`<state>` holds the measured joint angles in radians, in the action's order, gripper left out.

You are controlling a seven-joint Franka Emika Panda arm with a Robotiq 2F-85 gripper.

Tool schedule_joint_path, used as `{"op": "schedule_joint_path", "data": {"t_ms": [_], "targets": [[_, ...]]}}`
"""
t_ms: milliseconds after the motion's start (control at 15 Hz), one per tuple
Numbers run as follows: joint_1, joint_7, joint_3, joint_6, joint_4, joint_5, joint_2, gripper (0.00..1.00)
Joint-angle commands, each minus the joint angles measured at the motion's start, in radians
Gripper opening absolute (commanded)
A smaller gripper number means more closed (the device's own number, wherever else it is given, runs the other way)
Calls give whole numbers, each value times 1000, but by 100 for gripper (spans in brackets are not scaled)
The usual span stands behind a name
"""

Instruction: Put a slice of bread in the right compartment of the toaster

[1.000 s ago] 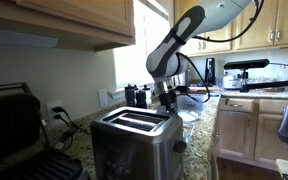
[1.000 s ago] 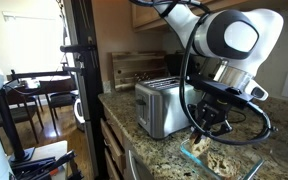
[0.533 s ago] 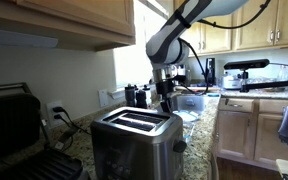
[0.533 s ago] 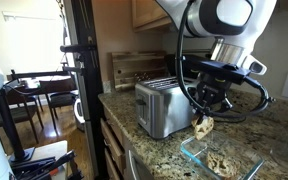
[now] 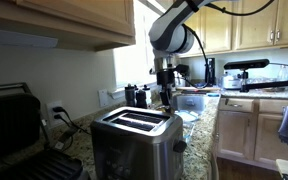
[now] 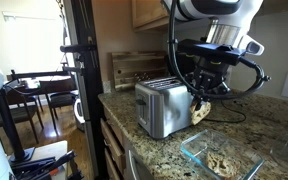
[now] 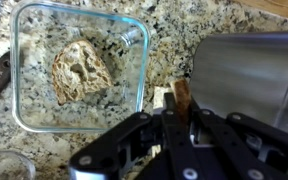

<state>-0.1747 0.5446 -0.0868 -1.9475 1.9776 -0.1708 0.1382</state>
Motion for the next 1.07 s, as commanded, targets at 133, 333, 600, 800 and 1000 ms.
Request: {"op": "schedule_joint_path", "data": {"t_ms": [133, 333, 600, 800, 1000], "targets": [[3, 38, -5, -38, 103, -42, -129, 7], [12, 45, -9, -39, 146, -52, -194, 7], [27, 48, -16, -30, 177, -58, -262, 6], [37, 49, -23, -29, 190, -57, -299, 7], [46, 45, -27, -31, 193, -58, -323, 7]]}}
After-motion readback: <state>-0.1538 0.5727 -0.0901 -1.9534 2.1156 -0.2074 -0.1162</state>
